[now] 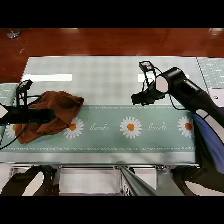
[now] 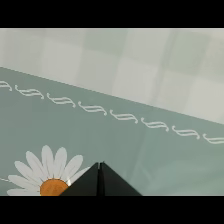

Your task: Fold the shirts.

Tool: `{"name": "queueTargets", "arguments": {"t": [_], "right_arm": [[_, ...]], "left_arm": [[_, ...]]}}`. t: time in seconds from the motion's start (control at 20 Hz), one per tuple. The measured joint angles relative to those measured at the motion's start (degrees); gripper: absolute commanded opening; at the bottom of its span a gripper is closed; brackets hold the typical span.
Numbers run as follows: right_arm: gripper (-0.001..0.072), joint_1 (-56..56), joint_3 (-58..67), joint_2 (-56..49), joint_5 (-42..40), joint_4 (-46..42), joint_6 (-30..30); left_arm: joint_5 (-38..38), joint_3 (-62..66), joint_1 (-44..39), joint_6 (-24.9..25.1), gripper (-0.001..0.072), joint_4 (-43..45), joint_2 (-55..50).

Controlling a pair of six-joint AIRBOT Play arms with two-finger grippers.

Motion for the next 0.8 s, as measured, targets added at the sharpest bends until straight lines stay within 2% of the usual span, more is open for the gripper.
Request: {"name": "queueTargets", "arguments": {"t": [0.7,0.75,0.8], "right_arm": [[0.0018,0.0,0.0,0.0,-1.7,0.2,0.3],[0.0018,0.0,0.0,0.0,-2.7,0.2,0.3],[0.0018,0.0,0.0,0.0,-3.8,0.2,0.3]], "left_arm": [[2.6,0.0,0.0,0.0,0.0036,-0.2,0.0],[2.9,0.0,0.0,0.0,0.0086,-0.2,0.0],[3.3,0.1,0.0,0.0,0.0245,-0.1,0.0]]}}
